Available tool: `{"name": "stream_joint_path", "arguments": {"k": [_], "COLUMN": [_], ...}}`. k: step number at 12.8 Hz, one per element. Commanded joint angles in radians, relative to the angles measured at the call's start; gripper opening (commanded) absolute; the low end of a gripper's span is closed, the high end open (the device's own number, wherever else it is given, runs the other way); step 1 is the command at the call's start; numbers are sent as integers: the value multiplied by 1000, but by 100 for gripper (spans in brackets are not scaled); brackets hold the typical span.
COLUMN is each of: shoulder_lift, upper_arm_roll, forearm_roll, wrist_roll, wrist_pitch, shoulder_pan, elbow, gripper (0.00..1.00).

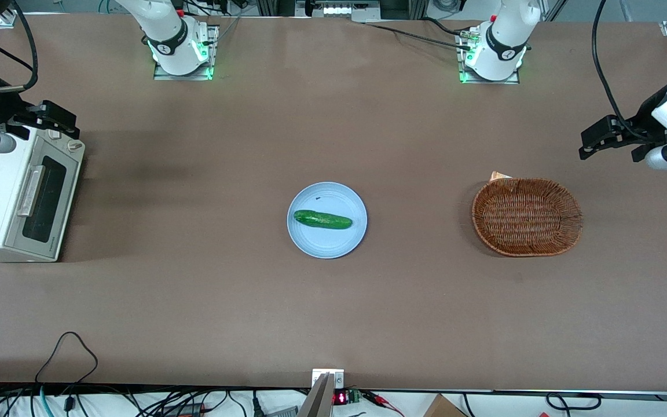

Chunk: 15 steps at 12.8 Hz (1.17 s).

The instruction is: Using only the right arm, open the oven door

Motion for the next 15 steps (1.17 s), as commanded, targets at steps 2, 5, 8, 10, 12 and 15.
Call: {"name": "stream_joint_path", "arguments": {"k": [2, 5, 8, 10, 12, 15], "shoulder_lift": [-3, 8, 14, 11, 11, 9], "upper_arm_roll": [3, 5, 5, 2, -9, -10], "forearm_roll": [5, -3, -3, 5, 6, 5], "wrist_roll": [-10, -13, -30, -117, -122, -116], "wrist_pitch": [-8, -5, -5, -10, -14, -21], "shoulder_pan": [-5, -5, -5, -8, -11, -11], "elbow": [11, 8, 8, 5, 8, 11], "gripper": [100, 100, 100, 100, 99, 58]}}
